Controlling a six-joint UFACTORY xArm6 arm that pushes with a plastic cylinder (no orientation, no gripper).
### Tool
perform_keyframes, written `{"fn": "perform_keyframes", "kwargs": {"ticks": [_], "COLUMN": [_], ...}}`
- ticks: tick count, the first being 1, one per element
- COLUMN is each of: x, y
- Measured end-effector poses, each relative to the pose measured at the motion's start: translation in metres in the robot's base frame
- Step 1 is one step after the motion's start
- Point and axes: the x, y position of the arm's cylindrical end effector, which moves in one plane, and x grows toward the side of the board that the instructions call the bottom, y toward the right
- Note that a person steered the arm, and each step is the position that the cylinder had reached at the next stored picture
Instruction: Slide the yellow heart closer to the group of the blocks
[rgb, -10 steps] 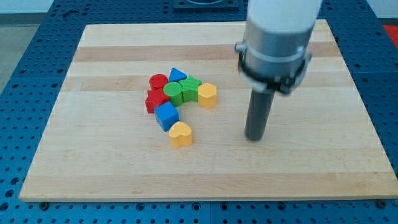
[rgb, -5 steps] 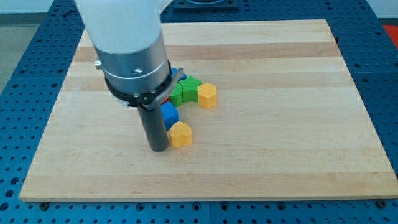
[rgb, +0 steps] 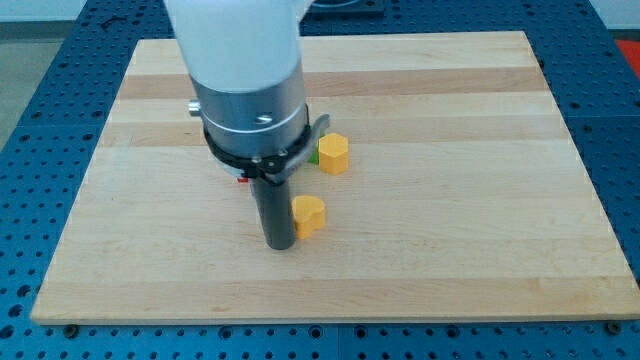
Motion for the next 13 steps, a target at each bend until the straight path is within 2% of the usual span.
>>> {"fn": "perform_keyframes", "kwargs": {"ticks": [3,5,7,9,10,11,12,13], "x": [0.001,-0.014,-0.031,-0.041,-0.052,-0.087,-0.101,-0.077], "y": [0.032,0.066,0.023,0.076,0.083,0.06,0.022,0.05]}}
